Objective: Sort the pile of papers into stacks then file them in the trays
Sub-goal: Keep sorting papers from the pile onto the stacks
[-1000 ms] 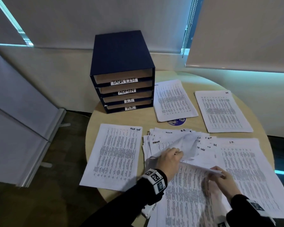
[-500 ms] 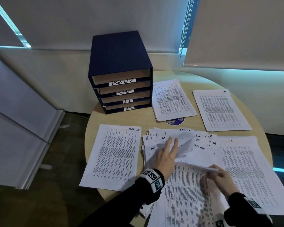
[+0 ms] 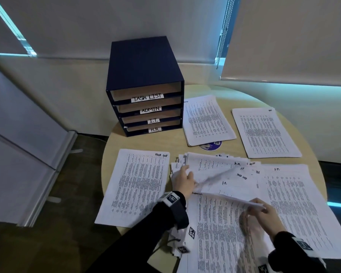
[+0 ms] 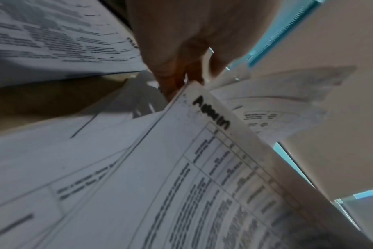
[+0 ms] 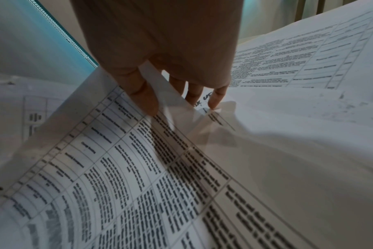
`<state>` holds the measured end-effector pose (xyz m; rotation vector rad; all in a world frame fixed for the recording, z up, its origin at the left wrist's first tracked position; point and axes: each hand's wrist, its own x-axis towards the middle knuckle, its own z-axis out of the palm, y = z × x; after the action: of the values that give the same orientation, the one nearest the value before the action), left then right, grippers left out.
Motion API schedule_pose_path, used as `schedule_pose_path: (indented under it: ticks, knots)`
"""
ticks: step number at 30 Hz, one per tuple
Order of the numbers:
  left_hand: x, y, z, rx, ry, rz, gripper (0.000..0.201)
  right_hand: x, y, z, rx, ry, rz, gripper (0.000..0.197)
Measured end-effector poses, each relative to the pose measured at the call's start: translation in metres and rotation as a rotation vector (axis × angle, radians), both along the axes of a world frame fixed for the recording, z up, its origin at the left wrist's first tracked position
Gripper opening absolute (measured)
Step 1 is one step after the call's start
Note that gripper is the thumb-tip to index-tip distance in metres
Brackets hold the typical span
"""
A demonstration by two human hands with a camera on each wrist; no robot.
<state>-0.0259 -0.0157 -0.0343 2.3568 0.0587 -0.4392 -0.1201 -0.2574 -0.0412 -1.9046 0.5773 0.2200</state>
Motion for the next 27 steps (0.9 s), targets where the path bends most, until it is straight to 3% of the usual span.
schedule_pose_path:
  ticks: [2,5,10,17,20,22,24,27]
  knots:
    - [0.006,0.005,-0.005,0.119,0.100,0.050,0.044,0.000,0.000,0.000,0.010,0.003,-0.008,0.020]
    - [-0.002,0.007,-0.006,0.227,0.113,0.007,0.051,0.000,-0.001,-0.002,0.011,0.010,0.007,0.020]
    - [-0.002,0.022,-0.006,0.380,-0.009,-0.041,0.038,0.001,-0.005,-0.007,0.010,0.021,-0.002,0.023]
    - [0.010,0.053,0.010,0.044,0.017,-0.230,0.023,0.003,-0.002,0.002,0.038,0.018,-0.029,0.023]
    - [0.008,0.055,0.029,-0.035,-0.149,-0.361,0.024,0.006,-0.003,0.006,0.087,-0.005,-0.075,0.019]
    - [0.004,0.053,0.040,0.027,-0.372,-0.377,0.021,0.007,-0.003,0.008,0.120,-0.008,-0.095,0.017]
    - [0.002,0.051,0.045,0.113,-0.624,-0.386,0.035,0.008,-0.003,0.008,0.120,0.000,-0.101,0.014]
    - [0.010,0.051,0.066,0.050,-0.850,-0.354,0.043,0.010,-0.003,0.005,0.102,0.019,-0.106,0.012]
